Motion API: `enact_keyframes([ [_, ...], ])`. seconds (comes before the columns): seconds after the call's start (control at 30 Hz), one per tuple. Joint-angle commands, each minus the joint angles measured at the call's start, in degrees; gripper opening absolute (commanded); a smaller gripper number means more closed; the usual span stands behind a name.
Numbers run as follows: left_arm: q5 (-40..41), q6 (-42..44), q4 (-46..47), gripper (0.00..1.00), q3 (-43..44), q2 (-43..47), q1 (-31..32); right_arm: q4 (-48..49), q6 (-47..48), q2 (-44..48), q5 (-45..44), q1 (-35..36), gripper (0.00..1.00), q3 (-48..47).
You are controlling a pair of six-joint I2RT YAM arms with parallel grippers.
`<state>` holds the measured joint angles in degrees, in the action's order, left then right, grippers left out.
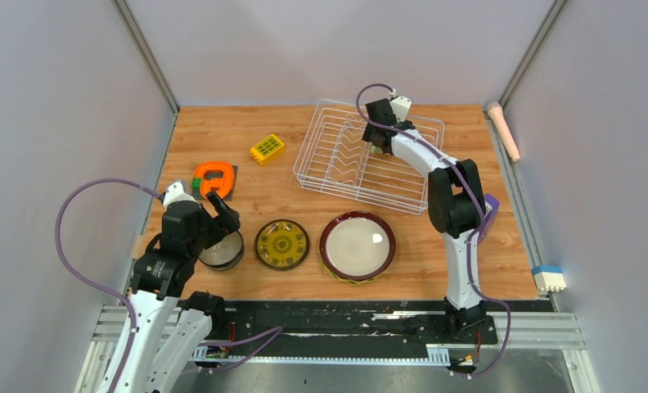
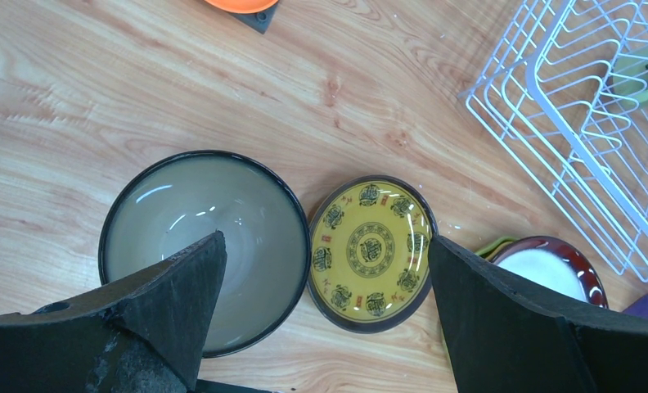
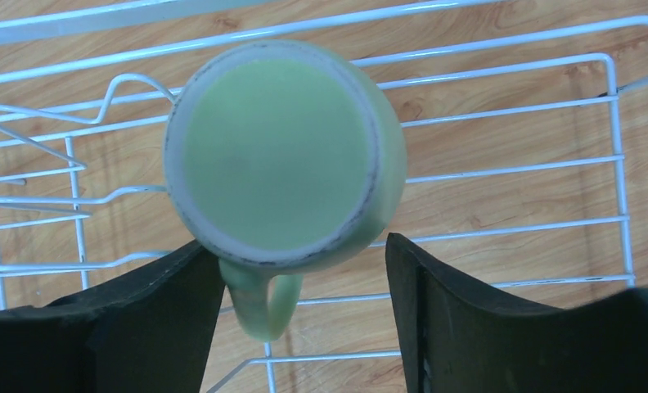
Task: Unload the mixed dishes from the dish rack
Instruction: Pick up the cup from the dish rack.
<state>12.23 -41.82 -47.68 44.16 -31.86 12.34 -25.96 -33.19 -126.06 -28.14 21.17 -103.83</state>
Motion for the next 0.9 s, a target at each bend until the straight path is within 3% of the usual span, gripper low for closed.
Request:
enact_keyframes([
  [0.0, -0.2, 0.8, 1.7, 1.00, -0.3, 0.0, -0.2, 0.9, 0.9, 0.4, 1.1, -0.6, 0.62, -0.7],
  [0.13, -0.1, 0.8, 1.2, 1.00, -0.1, 0.1, -0.2, 0.8, 1.6, 3.0, 0.0, -0.7, 0.30, 2.0],
  [0.33, 0.1, 0.4, 0.9, 1.00, -0.2, 0.1, -0.2, 1.5, 2.2, 9.5, -0.3, -0.7, 0.00, 6.8],
  [0.63, -2.5, 1.0, 0.5, 1.00, 1.0, 0.3, -0.2, 4.6, 3.8, 25.9, 6.6, -0.6, 0.00, 16.0],
  [0.87, -13.2, 1.5, 5.4, 1.00, -0.3, 1.1, -0.2, 13.3, -1.2, 46.0, 38.5, -0.9, 0.00, 30.5],
])
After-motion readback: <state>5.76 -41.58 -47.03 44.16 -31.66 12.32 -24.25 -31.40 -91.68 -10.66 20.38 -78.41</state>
